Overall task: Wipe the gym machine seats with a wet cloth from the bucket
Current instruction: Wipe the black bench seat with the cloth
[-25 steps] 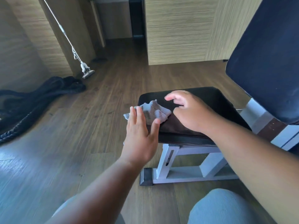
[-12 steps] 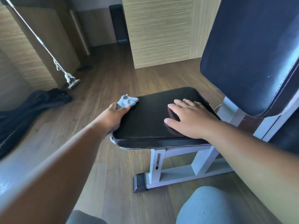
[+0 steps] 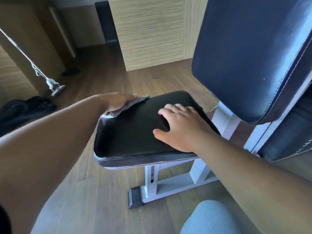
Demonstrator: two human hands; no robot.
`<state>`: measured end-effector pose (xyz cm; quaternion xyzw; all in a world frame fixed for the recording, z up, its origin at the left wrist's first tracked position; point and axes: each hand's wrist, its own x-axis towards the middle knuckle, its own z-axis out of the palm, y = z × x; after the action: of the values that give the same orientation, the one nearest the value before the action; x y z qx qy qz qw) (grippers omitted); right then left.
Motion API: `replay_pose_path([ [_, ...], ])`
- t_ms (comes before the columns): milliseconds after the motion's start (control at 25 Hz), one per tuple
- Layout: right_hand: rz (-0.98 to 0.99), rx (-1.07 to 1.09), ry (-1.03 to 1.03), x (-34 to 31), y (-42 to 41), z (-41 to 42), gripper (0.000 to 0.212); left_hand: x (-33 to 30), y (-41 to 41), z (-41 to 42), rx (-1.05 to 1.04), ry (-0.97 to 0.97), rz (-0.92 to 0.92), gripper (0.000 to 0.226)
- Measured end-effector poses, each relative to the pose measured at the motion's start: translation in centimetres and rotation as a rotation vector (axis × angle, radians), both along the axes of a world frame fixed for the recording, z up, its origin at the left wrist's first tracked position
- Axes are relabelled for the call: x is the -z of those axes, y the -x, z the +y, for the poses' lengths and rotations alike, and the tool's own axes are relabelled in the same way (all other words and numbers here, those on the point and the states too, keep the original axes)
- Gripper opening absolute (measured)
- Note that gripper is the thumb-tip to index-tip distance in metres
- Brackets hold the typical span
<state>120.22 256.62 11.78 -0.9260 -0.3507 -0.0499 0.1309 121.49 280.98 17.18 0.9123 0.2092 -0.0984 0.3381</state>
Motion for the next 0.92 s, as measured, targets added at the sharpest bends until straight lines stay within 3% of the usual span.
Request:
replay_pose_path([
  [240,0.037,0.039,-0.138,-0.4,0.4,-0.5,0.062,0.3,-5.0,-6.1,0.15,-0.107,-0.082,0.037],
  [400,0.096,0.133,-0.437,-0.6,0.3,-0.9,0.046,0.3,-4.9,-8.1,0.224,0.15,-0.123,0.047],
  [480,0.108,0.174,-0.526,-0.7,-0.3,-0.9,0.048,-0.2,-2.8,-7.6,0.318,0.343,-0.144,0.065],
  [560,0.168,0.22,-0.55,-0.7,-0.7,-1.0,0.055,-1.1,-0.1,-6.5,0.34,0.418,-0.187,0.077],
  [640,0.176,0.224,-0.523,-0.9,-0.5,-0.9,0.061,-1.1,3.1,-5.0,0.295,0.184,-0.291,0.062],
  [720,0.022,0.17,-0.376,-1.6,-0.7,0.0,0.057,0.6,7.1,-3.6,0.228,-0.34,-0.279,0.043],
  [760,-0.049,0.117,-0.242,-2.1,-1.6,0.9,0.055,1.6,8.5,-3.5,0.226,-0.516,-0.231,0.05],
  [800,-0.061,0.074,-0.1,-2.7,-2.7,2.2,0.056,2.7,9.5,-3.5,0.233,-0.586,-0.19,0.059],
  [920,0.13,0.067,0.196,-3.6,-5.6,5.6,0.063,4.1,10.2,-3.7,0.169,-0.547,-0.261,0.07],
])
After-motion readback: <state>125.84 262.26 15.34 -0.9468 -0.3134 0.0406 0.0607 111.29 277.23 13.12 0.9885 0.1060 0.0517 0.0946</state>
